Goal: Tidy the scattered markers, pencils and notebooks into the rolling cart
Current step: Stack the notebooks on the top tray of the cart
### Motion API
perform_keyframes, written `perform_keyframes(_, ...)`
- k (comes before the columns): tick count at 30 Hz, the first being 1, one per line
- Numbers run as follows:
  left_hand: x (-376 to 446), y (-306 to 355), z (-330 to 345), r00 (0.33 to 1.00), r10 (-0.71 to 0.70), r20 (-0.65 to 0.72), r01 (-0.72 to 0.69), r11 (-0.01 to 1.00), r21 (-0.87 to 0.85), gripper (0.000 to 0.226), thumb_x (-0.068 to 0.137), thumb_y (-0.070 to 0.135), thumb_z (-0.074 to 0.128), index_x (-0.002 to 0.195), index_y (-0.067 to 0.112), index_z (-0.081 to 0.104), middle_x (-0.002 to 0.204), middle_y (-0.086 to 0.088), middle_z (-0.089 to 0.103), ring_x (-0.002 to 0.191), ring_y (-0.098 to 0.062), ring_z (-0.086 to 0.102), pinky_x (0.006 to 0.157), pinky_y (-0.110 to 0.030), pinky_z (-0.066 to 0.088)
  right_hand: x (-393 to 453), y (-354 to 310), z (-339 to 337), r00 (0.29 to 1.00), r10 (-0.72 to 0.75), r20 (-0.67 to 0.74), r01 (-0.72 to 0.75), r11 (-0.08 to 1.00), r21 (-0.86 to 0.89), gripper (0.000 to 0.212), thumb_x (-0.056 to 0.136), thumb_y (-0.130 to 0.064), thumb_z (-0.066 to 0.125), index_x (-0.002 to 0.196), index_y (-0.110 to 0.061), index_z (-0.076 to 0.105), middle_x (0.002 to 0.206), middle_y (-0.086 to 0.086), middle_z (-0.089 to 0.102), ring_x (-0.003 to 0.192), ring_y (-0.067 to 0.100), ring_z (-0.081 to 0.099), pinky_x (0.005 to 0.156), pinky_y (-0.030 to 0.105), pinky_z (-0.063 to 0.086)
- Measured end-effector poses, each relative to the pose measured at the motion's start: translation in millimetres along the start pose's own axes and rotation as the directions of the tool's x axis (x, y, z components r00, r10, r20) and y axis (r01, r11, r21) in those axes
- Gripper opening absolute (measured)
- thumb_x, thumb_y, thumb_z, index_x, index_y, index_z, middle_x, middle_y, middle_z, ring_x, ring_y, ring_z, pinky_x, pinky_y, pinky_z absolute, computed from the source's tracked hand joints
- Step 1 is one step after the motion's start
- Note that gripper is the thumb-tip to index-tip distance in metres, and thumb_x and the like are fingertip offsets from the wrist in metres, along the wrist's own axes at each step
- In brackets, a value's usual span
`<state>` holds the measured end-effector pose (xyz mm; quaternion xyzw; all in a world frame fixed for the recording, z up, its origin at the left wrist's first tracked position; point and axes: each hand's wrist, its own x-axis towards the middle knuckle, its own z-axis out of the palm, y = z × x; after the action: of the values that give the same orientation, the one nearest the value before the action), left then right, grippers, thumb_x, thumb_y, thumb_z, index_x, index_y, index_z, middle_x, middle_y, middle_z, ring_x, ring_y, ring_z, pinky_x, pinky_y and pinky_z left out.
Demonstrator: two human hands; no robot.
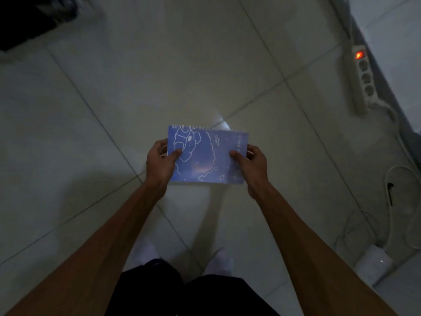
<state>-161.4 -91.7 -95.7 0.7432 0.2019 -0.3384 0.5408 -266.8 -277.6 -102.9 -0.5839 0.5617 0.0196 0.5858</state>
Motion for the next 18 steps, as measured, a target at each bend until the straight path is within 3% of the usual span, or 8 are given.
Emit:
perform_keyframes(4,-60,96,-60,0.999,0.041,-0.032,-0.043,0.996,-0.080,0.031,0.087,0.010,0.069,0.116,0.015,0.059,0.115,-0.012,0.067,0.097,-0.030,0.067,0.084,-0.045,0.057,-71,-111,3,0.989,-0.091,0.119,0.092,0.996,0.001,0.036,0.078,-0.013,0.080,0.110,-0.008,0.063,0.108,0.013,0.071,0.095,0.027,0.069,0.080,0.040,0.058)
perform_keyframes(10,-163,268,-153,0.995,0.053,-0.086,-0.071,0.972,-0.225,0.032,0.086,0.012,0.070,0.117,0.010,0.064,0.106,-0.008,0.070,0.079,-0.016,0.068,0.063,-0.023,0.056,-199,-305,6,0.937,-0.196,0.287,0.210,0.978,-0.016,0.031,0.085,-0.010,0.073,0.112,-0.005,0.059,0.085,0.000,0.072,0.063,0.004,0.069,0.056,0.019,0.053)
perform_keyframes(16,-256,415,-242,0.987,0.108,-0.115,-0.142,0.929,-0.343,0.022,0.088,0.011,0.067,0.110,0.012,0.067,0.095,-0.003,0.072,0.075,-0.016,0.067,0.061,-0.024,0.054,-309,-474,27,0.881,-0.299,0.368,0.324,0.946,-0.006,0.032,0.087,-0.022,0.072,0.113,-0.008,0.061,0.092,0.008,0.073,0.072,0.014,0.066,0.057,0.021,0.052)
perform_keyframes(18,-277,455,-266,0.979,0.135,-0.153,-0.181,0.921,-0.345,0.019,0.088,0.011,0.066,0.107,0.013,0.067,0.094,-0.003,0.072,0.075,-0.016,0.066,0.062,-0.024,0.053,-336,-522,40,0.859,-0.344,0.378,0.362,0.932,0.026,0.028,0.087,-0.021,0.072,0.111,-0.010,0.062,0.091,0.004,0.073,0.072,0.010,0.066,0.060,0.021,0.051)
